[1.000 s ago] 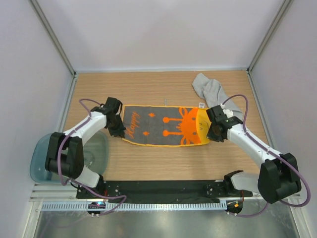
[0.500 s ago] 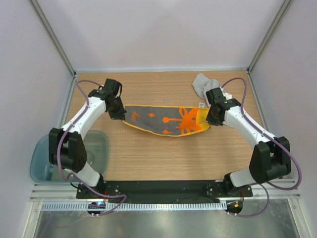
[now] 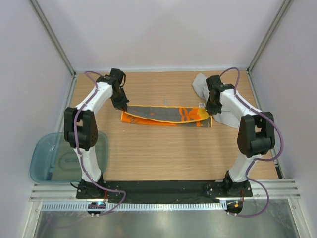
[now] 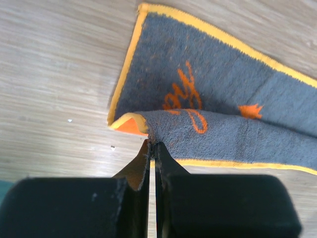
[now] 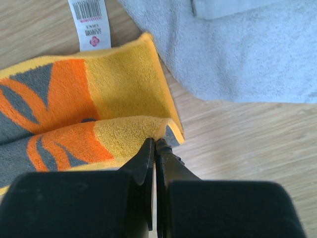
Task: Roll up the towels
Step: Fold the towel
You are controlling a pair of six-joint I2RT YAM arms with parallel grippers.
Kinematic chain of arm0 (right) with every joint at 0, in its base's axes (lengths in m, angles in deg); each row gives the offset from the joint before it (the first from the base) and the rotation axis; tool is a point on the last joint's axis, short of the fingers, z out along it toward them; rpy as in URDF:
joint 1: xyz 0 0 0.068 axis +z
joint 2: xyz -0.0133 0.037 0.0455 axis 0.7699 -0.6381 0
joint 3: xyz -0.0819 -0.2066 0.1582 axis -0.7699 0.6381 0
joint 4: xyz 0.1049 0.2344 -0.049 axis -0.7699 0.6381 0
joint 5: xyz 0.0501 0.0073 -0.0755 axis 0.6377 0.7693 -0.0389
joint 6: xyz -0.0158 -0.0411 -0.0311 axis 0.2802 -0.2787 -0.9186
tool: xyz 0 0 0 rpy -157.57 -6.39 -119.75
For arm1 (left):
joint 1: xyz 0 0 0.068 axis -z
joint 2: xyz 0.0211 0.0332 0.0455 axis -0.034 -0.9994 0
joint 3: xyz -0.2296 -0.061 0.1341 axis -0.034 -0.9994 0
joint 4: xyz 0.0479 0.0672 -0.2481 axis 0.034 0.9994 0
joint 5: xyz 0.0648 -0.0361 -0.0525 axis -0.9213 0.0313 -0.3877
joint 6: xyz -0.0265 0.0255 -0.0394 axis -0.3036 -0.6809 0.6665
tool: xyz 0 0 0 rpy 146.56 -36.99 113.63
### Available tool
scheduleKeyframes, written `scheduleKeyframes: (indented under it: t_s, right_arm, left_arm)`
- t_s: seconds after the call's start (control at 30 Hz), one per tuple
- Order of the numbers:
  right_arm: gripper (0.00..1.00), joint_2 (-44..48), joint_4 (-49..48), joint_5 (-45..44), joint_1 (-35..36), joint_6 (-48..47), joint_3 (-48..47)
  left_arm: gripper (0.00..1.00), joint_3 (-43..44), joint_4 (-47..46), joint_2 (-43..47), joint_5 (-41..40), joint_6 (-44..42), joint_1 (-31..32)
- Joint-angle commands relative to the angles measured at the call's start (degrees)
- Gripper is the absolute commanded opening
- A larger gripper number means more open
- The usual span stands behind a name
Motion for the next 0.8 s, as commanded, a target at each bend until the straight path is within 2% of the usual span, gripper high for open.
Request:
scheduleKeyframes:
  t_s: [0.0,0.4,0.43,0.47,0.53,0.57,0.63,0.67,0.77]
  right_arm:
    - [0.01,-1.48,0.67,1.36,-0.75,-2.08,-5.29]
    - [0.01,-10.1,2.08,3.3,-1.71,-2.52,-12.5]
    - [0.05,-10.97,2.16,3.3,-1.89,-2.43,-13.38]
    - [0.17,-11.68,2.25,3.39,-2.15,-2.34,-13.82]
    - [0.22,-13.96,2.25,3.82,-2.94,-1.9,-15.58]
    - [0.32,-14.75,2.51,3.91,-3.21,-1.64,-16.28]
    - [0.45,-17.13,3.13,3.91,-4.26,-1.11,-18.73]
    - [0.52,-17.83,3.57,3.91,-4.44,-1.02,-19.53]
    - [0.56,-19.94,4.62,3.65,-5.49,-0.67,-24.26]
  left_arm:
    - [0.0,4.61,2.07,-1.98,-0.72,-0.92,-0.93]
    - [0.0,10.06,2.86,-9.88,-0.45,-1.98,-3.48]
    - [0.01,11.63,2.95,-10.85,-0.54,-2.15,-3.57]
    - [0.05,12.52,3.47,-11.82,-0.45,-2.15,-3.74]
    - [0.1,16.54,4.26,-15.42,0.07,-2.5,-4.36]
    - [0.16,18.05,5.14,-16.73,0.07,-2.5,-4.54]
    - [0.28,21.91,6.02,-21.29,2.25,-2.68,-5.41]
    - [0.41,26.45,7.68,-23.15,2.97,-2.68,-5.59]
    - [0.46,34.9,11.38,-29.04,4.2,-2.42,-6.29]
